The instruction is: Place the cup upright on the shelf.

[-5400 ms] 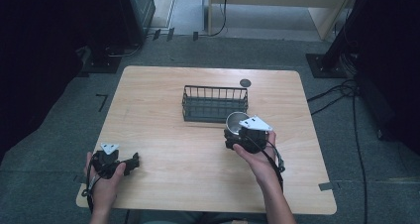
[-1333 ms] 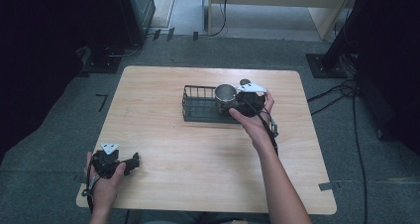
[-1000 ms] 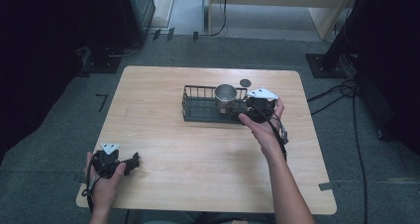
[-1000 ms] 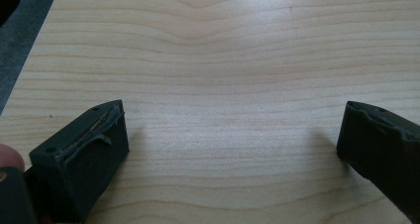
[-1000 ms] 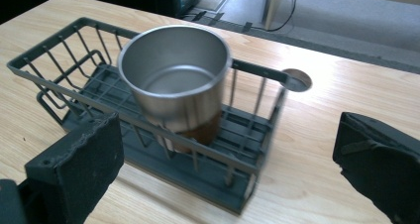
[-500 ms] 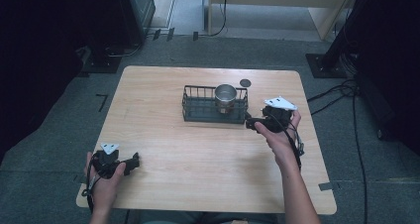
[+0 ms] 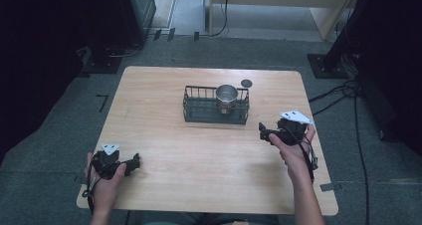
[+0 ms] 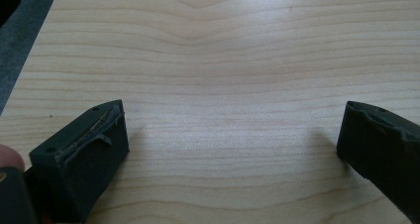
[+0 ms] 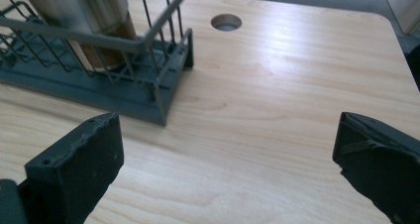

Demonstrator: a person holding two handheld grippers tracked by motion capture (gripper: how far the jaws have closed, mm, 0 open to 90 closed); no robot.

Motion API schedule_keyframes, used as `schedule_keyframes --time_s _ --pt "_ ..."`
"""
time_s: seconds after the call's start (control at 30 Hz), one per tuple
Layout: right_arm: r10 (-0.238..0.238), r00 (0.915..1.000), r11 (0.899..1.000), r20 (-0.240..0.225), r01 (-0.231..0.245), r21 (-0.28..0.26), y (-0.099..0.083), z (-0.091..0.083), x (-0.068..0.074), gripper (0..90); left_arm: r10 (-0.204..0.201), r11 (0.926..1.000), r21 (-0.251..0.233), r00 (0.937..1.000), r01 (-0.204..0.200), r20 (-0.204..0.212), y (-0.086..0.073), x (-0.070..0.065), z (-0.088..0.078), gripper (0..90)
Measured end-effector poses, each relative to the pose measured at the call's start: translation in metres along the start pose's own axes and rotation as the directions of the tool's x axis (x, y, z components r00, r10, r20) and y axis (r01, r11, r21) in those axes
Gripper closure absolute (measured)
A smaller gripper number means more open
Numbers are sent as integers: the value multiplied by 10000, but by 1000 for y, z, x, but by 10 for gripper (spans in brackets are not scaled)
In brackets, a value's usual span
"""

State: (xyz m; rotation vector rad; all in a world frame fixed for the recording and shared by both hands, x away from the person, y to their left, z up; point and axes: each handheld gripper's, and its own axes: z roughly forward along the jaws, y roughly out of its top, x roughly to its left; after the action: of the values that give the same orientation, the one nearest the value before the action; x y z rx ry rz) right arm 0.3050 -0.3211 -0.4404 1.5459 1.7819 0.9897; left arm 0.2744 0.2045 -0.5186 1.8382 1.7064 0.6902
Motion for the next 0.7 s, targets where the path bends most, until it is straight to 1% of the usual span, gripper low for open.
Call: schedule_keyframes --time_s 0.1,0.33,0.5,0.7 --pt "142 9998 9999 130 -142 53 -8 -3 -6 0 -1 10000 0 10000 1 -3 0 0 0 0" --pt "290 9989 9992 358 -299 268 -25 -7 -17 0 0 10000 0 10000 0 2 0 0 0 0" --pt "535 9974 9978 492 -554 368 -39 -9 -23 0 2 10000 1 10000 -2 1 0 0 0 0" --pt "627 9959 9956 646 -669 649 -56 -11 -30 0 0 10000 1 10000 0 1 0 0 0 0"
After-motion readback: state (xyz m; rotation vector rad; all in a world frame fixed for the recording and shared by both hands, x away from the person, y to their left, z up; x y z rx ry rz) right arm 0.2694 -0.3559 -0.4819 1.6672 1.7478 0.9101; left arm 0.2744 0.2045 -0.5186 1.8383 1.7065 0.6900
